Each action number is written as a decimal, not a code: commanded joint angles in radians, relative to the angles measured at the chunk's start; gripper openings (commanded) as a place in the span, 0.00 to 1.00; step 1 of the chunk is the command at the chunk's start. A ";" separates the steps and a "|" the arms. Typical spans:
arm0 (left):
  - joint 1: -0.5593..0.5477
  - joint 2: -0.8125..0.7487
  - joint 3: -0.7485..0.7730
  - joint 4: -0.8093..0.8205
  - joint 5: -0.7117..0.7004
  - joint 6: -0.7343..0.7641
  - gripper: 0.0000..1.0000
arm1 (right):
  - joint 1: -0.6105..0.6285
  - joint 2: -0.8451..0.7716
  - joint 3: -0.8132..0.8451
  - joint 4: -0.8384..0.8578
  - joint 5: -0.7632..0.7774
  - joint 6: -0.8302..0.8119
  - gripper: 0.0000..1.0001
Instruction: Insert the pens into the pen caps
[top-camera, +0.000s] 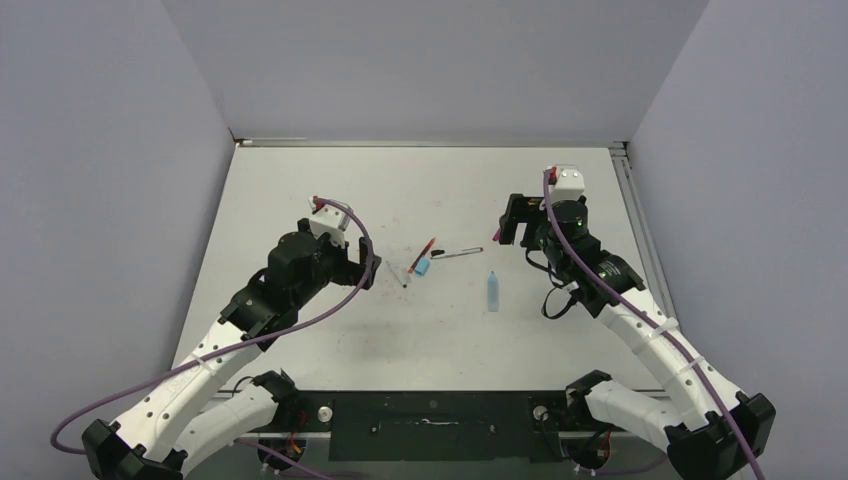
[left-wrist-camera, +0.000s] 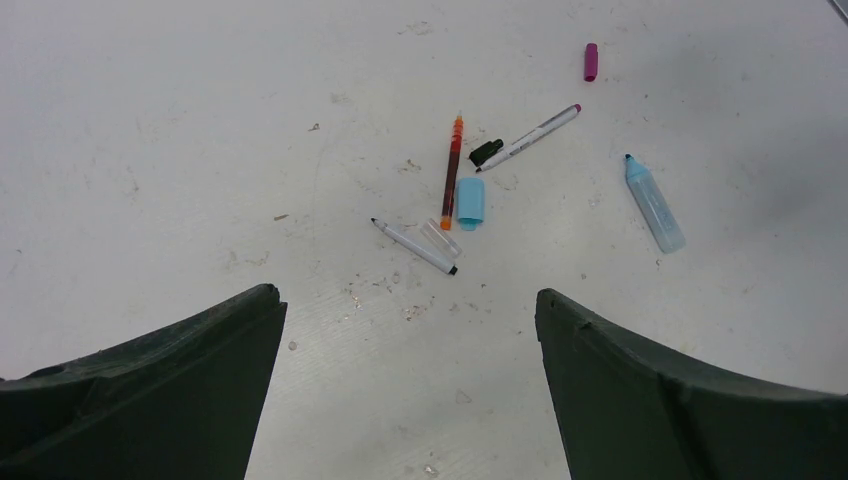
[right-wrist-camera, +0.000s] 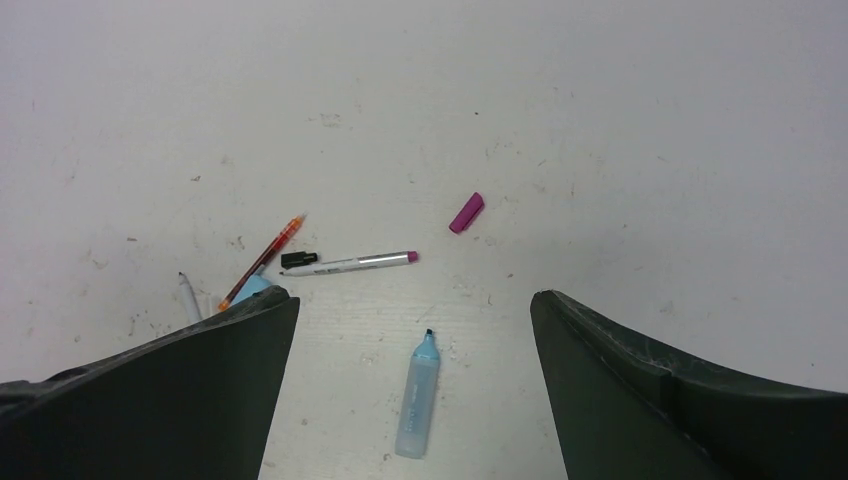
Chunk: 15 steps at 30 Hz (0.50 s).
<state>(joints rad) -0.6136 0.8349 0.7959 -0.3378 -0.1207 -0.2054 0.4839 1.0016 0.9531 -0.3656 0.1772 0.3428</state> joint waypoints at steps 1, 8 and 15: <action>-0.002 -0.009 0.008 0.034 -0.004 0.004 0.96 | 0.001 0.000 0.046 -0.019 0.064 0.037 0.90; -0.003 -0.016 0.009 0.031 0.000 0.006 0.96 | 0.001 0.014 0.057 -0.083 0.099 0.007 0.90; -0.003 -0.030 0.011 0.026 -0.018 0.006 0.96 | 0.004 0.011 0.025 -0.089 0.057 0.008 0.90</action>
<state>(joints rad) -0.6136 0.8284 0.7959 -0.3389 -0.1234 -0.2050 0.4843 1.0233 0.9768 -0.4442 0.2420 0.3523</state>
